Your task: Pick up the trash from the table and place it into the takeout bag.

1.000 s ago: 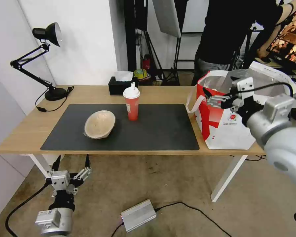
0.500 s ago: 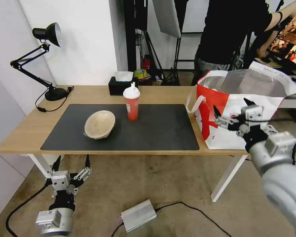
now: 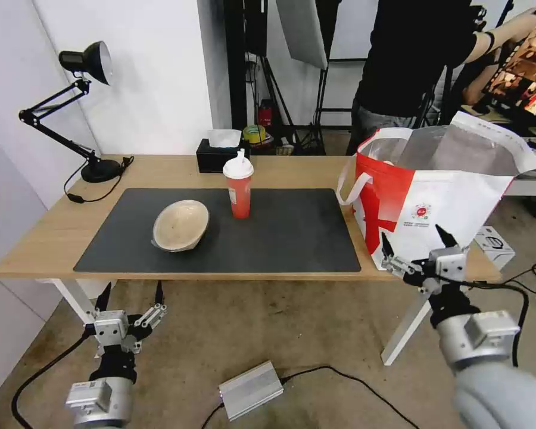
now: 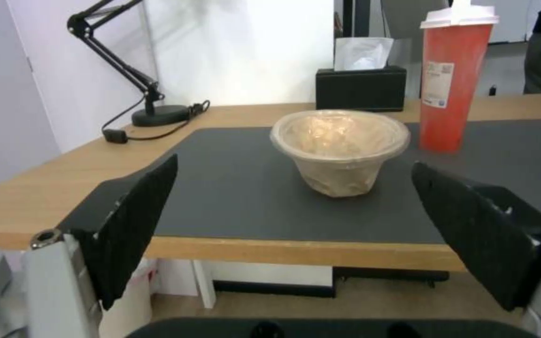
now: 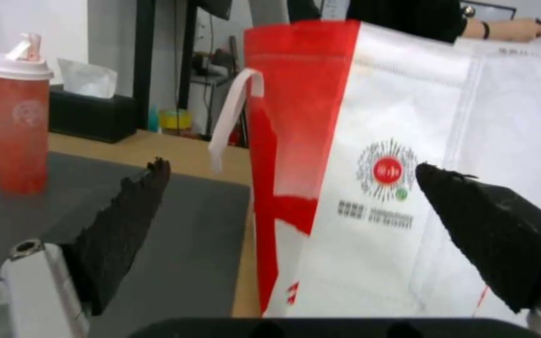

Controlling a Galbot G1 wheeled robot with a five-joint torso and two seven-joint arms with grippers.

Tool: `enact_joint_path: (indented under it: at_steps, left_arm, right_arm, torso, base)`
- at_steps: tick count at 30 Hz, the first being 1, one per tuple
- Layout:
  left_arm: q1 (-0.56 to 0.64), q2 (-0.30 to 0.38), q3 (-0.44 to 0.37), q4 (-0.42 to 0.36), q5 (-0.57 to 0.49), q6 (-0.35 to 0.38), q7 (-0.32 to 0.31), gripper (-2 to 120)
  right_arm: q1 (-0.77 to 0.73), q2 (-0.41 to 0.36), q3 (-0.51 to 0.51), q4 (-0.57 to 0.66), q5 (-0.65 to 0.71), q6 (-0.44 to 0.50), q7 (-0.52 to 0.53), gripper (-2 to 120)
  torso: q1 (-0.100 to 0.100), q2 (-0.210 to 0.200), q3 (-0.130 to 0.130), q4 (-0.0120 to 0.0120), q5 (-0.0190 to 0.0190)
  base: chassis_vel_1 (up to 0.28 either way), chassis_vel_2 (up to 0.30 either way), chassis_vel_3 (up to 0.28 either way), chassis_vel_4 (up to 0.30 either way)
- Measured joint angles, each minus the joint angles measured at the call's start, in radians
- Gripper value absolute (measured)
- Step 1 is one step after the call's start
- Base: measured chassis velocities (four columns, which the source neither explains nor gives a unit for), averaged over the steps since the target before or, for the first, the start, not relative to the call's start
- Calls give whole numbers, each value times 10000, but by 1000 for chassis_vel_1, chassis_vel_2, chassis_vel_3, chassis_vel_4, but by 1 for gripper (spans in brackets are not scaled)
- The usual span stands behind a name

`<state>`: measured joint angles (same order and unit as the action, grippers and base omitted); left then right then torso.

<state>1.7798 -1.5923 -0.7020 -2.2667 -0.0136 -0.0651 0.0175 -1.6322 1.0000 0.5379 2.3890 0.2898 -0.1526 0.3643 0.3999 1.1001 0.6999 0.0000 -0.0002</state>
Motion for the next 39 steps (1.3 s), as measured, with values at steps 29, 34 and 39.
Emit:
enact_joint_path:
  at_steps: [29, 34, 39]
  left_arm:
    - [-47, -1, 15, 67, -5, -14, -1, 100]
    - [-59, -1, 0, 89, -5, -14, -1, 100]
    - [-59, 0, 0, 97, -6, -14, -2, 100]
  right_arm:
    - [-713, 609, -1125, -538, -654, 704, 1085, 100]
    - [-736, 640, -1158, -819, -788, 1002, 1052, 100]
    - [-711, 707, -1114, -1006, -883, 1243, 999, 100]
  torso:
    - [2, -1, 0, 0, 1]
    - [1, -1, 1, 0, 1]
    - [1, -1, 1, 0, 1]
  base:
    - [0, 0, 0, 0]
    - [0, 0, 0, 0]
    - [0, 0, 0, 0]
